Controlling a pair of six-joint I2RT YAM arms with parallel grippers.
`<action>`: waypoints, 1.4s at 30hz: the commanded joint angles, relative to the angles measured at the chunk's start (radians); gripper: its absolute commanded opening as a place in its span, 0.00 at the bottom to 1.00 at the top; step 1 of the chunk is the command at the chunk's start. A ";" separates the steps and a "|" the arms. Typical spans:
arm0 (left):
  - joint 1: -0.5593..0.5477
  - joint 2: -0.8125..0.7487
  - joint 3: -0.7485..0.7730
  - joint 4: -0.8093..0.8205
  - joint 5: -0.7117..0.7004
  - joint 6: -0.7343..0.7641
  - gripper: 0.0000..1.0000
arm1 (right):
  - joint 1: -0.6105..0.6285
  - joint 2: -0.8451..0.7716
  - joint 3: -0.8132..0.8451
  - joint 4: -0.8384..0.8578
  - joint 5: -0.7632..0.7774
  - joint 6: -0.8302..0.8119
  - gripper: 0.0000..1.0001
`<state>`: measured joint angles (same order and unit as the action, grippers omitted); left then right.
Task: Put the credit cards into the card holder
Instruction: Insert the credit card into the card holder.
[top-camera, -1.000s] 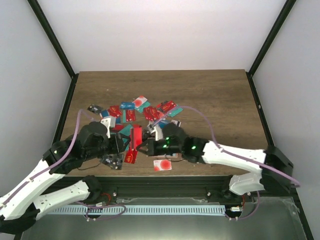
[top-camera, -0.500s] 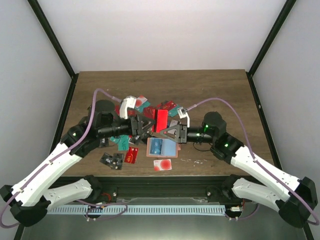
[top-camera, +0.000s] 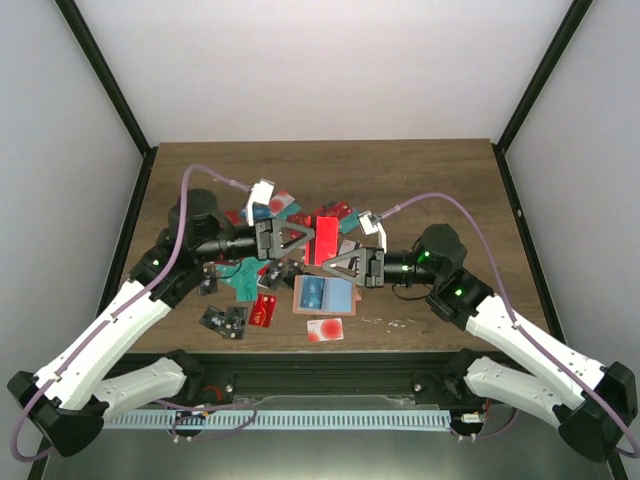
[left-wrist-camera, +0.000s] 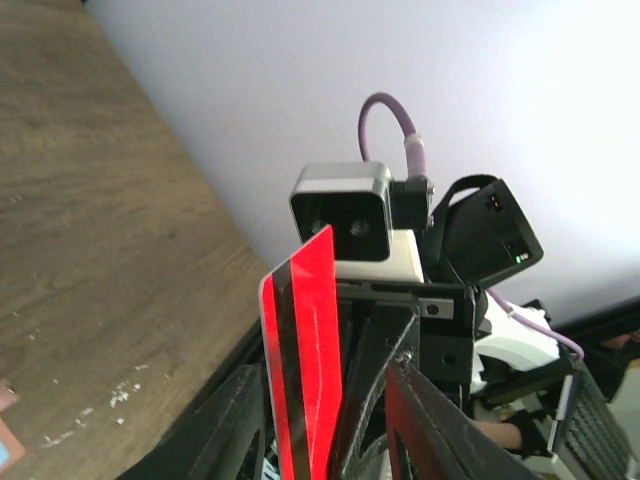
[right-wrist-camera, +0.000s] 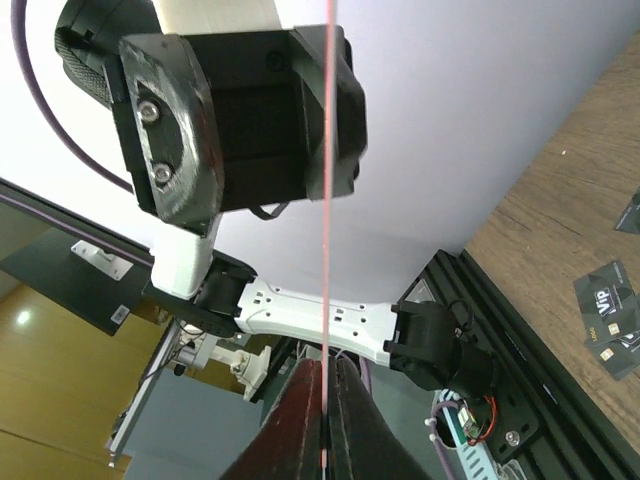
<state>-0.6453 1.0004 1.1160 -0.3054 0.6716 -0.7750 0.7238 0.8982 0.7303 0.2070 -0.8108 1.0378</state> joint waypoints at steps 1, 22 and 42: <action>0.006 -0.024 -0.061 0.116 0.082 -0.036 0.34 | -0.010 0.024 0.034 0.059 -0.045 0.019 0.01; 0.006 0.018 -0.084 -0.074 -0.038 0.117 0.04 | -0.025 0.068 0.133 -0.360 0.160 -0.143 0.59; 0.010 0.541 -0.148 -0.211 -0.086 0.313 0.04 | -0.091 0.280 -0.037 -0.642 0.426 -0.272 0.59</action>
<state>-0.6411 1.4731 0.9230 -0.4709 0.5758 -0.5320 0.6380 1.1271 0.6773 -0.4404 -0.4007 0.8375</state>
